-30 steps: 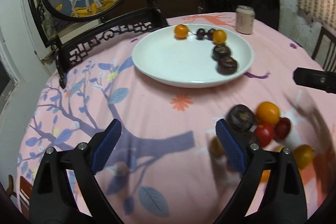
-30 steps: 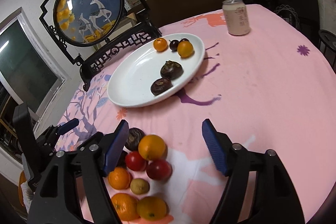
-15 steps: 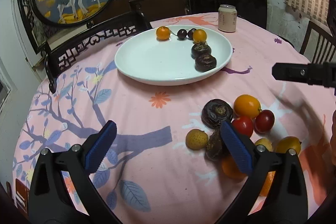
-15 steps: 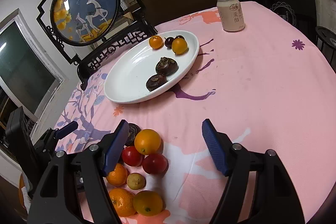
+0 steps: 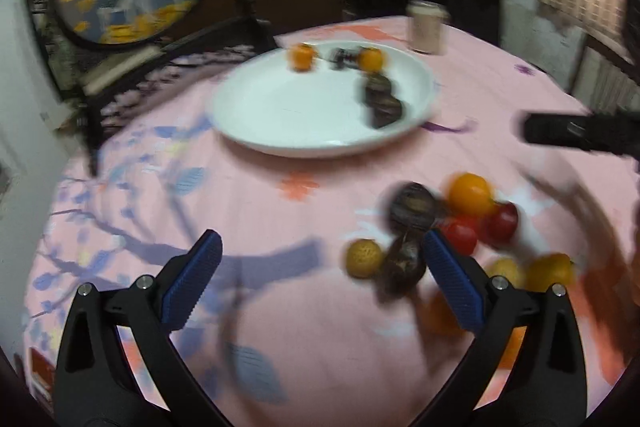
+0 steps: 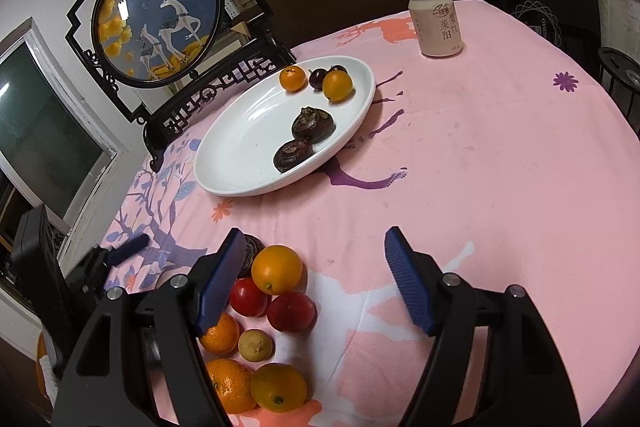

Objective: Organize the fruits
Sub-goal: 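Move both grippers back to the fruit pile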

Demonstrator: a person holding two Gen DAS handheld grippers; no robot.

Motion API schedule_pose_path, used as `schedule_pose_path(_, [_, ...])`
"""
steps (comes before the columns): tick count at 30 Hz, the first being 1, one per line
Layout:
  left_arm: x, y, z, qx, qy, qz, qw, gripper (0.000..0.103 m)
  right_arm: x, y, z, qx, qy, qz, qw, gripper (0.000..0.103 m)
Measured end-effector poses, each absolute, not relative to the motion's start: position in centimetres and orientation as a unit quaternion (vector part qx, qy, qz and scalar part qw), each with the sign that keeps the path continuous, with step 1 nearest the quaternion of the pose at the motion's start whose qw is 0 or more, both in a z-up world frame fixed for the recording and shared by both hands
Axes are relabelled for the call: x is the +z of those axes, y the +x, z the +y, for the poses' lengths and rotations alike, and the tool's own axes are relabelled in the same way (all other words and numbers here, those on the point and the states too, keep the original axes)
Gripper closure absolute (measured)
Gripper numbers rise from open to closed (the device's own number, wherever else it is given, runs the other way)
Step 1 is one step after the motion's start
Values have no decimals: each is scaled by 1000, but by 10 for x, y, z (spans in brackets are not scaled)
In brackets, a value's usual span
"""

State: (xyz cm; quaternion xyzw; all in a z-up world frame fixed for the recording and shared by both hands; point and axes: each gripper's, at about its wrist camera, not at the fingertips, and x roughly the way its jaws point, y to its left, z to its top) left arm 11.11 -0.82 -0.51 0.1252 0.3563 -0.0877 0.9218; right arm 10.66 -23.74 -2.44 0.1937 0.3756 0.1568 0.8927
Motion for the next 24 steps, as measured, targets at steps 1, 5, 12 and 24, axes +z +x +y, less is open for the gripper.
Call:
schedule_pose_path(1, [-6,119,3,-47,127,359,923,2,-25,107,-238,157,195,376,892,30])
schedule_pose_path(5, [-10,142,54,-12,16,414,910,4,-24,106,-236,162,194,374,892,30])
schedule_pose_path(12, [5,123,47,-60,2,390,919,2,-26,105,-218,174,151,383,894,30])
schedule_pose_path(24, [-8,121,22,-74,53,407,909,2,-42,112,-174,185,55,400,896,52])
